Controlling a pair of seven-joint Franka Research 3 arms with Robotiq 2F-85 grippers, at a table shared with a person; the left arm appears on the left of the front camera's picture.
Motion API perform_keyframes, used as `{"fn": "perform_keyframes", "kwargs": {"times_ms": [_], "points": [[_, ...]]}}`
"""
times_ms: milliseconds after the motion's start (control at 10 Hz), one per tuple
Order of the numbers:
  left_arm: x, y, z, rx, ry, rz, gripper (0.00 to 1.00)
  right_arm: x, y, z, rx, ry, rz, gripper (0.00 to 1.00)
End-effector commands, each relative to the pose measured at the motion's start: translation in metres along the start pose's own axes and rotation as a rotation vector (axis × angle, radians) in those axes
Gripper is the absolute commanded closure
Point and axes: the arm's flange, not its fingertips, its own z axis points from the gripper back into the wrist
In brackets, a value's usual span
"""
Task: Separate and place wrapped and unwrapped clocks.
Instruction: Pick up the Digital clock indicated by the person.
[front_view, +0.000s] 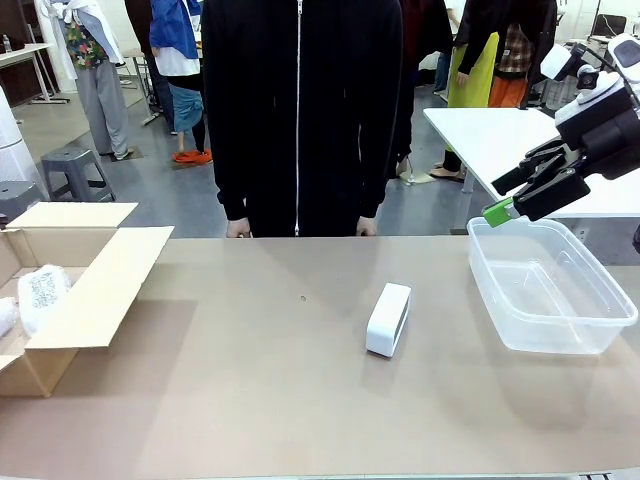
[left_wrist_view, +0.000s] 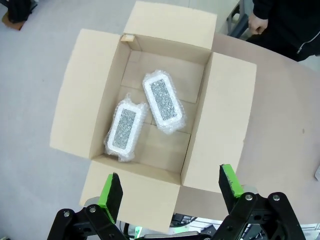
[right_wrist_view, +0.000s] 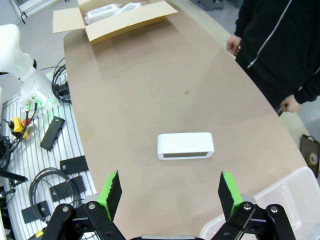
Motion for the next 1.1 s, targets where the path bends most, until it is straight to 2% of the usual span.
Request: {"fn": "perform_keyframes", "kwargs": {"times_ms": [0, 800, 1000], "points": [[0.0, 0.001, 0.001, 0.001, -0.002, 0.006, 0.0, 0.001, -0.001, -0.002, 0.02, -0.022, 0.005, 0.0], [0.0, 0.001, 0.001, 0.001, -0.002, 0.006, 0.0, 0.001, -0.001, -0.002, 0.02, -0.022, 0.005, 0.0], [-0.004, -0.013, -0.002, -0.036, 0.004, -0.048, 0.0, 0.001, -0.001, -0.002, 0.02, -0.022, 0.005, 0.0]]}}
